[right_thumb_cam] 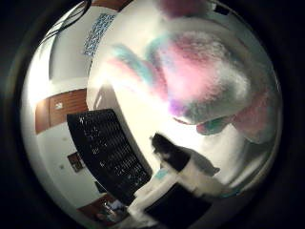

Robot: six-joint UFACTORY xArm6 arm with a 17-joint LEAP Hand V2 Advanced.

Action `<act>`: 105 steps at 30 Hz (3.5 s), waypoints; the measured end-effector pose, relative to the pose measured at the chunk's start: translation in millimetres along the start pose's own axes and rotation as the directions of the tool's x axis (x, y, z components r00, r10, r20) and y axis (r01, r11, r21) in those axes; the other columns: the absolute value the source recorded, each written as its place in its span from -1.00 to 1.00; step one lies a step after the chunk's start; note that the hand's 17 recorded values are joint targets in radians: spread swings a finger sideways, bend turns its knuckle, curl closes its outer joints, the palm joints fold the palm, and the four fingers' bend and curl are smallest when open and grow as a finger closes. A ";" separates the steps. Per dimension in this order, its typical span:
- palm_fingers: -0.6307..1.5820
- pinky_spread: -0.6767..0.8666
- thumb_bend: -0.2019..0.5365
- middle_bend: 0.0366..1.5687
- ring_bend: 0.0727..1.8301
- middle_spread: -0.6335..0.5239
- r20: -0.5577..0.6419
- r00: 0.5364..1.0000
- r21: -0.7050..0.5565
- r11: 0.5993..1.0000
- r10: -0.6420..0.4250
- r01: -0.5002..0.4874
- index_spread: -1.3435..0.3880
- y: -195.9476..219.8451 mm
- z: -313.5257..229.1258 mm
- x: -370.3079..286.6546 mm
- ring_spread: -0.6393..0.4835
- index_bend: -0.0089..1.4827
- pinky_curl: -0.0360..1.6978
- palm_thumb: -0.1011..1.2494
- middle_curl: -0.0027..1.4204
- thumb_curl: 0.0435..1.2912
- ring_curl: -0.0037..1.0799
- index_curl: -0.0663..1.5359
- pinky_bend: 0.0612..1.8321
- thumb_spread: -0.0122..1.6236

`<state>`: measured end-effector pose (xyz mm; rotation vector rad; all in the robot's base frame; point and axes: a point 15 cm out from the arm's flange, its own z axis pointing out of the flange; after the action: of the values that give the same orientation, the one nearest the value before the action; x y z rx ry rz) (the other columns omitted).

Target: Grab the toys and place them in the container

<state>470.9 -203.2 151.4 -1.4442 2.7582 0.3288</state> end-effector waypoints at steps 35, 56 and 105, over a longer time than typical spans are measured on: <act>0.44 -0.37 -0.49 0.66 0.50 -0.24 -0.031 0.980 0.065 0.978 -0.195 0.197 0.24 102.2 -203.3 -74.9 -0.32 0.54 0.22 0.72 0.36 0.06 0.56 0.26 0.42 0.09; 0.47 -0.38 -0.50 0.64 0.46 -0.23 -0.091 0.729 0.247 0.694 -0.679 0.677 0.24 306.8 -259.7 -315.3 -0.33 0.50 0.46 0.73 0.37 0.25 0.67 0.28 0.27 0.00; -0.25 0.66 -0.51 -0.74 -0.51 0.12 -0.230 0.696 0.297 0.632 -0.680 0.716 0.08 240.5 -209.8 -291.3 0.52 -0.75 -0.26 -0.19 -0.47 -0.57 -0.45 -0.43 -0.43 0.44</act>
<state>460.8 126.2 430.9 -2.2647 1.8925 -0.2751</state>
